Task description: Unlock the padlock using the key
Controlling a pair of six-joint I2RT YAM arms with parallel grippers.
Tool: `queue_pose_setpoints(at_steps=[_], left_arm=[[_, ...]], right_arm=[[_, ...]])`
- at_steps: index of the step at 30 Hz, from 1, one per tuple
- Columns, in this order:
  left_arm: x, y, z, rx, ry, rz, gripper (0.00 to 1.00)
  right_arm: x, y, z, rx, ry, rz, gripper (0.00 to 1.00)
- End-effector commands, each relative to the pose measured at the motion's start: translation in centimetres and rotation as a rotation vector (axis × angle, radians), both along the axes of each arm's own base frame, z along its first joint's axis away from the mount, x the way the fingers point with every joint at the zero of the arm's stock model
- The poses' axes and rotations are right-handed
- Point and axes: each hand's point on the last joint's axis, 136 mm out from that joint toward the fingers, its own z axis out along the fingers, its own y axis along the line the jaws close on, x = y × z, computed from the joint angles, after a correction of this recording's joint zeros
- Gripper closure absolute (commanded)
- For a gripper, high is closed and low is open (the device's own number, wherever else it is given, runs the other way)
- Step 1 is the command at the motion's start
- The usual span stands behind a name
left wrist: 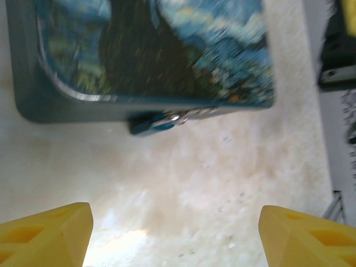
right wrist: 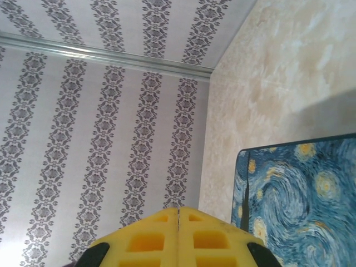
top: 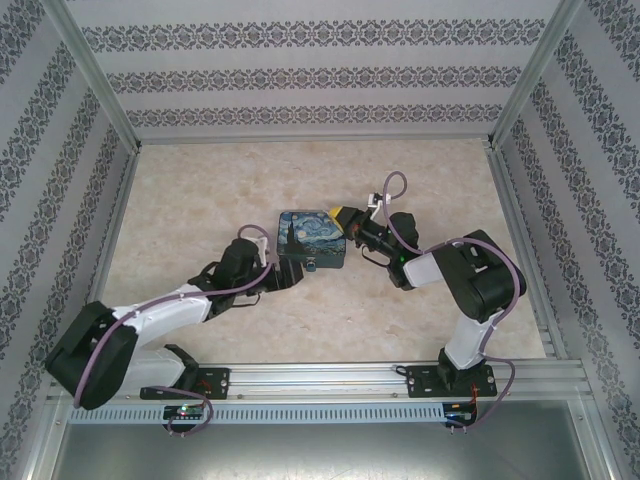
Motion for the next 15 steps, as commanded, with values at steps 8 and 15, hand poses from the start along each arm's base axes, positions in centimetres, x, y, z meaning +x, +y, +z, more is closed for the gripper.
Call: queue_pose_setpoints(at_steps=[8, 15], left_arm=[[2.4, -2.5, -1.5, 0.113, -0.174, -0.092, 0.28], [3.5, -2.9, -1.8, 0.136, -0.279, -0.118, 0.3]], right_arm=[[-0.1, 1.1, -1.0, -0.021, 0.014, 0.014, 1.0], [0.3, 1.4, -1.7, -0.028, 0.024, 0.019, 1.0]])
